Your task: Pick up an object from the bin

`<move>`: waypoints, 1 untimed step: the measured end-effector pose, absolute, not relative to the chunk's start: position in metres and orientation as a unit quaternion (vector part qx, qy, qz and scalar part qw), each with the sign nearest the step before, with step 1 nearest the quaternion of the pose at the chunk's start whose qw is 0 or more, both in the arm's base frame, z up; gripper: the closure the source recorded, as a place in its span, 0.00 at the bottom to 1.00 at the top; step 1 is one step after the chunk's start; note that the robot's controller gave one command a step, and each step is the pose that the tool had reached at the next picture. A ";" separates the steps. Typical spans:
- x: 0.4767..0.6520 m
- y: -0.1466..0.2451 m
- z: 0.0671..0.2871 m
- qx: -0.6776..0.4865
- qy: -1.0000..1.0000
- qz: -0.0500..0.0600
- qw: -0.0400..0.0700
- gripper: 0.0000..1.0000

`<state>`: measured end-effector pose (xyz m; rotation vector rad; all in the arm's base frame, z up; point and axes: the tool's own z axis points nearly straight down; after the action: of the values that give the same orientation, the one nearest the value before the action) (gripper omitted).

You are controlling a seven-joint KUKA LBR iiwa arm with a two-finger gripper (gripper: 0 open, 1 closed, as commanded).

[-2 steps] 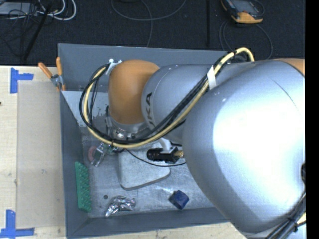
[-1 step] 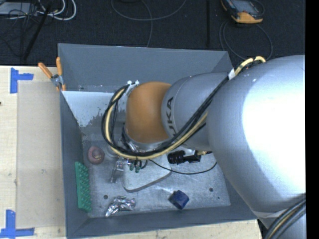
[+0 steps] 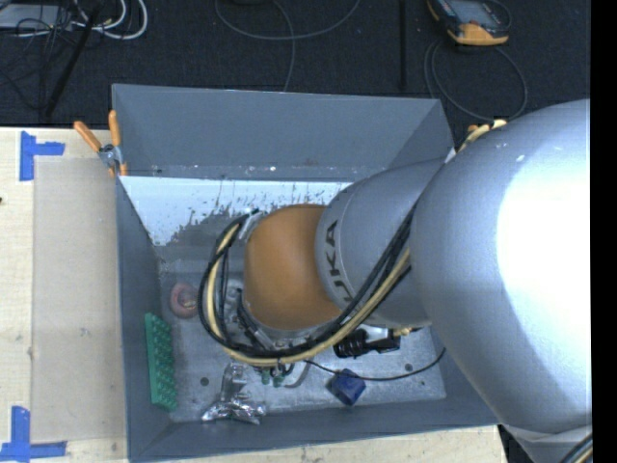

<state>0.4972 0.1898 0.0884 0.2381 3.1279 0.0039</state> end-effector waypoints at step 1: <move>0.486 0.190 0.078 0.017 1.000 0.007 0.019 0.00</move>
Offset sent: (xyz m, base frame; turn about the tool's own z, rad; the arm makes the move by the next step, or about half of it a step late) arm -0.0224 -0.0033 -0.0184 -0.1236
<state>0.4864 0.1900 0.0785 0.0514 3.1022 0.0213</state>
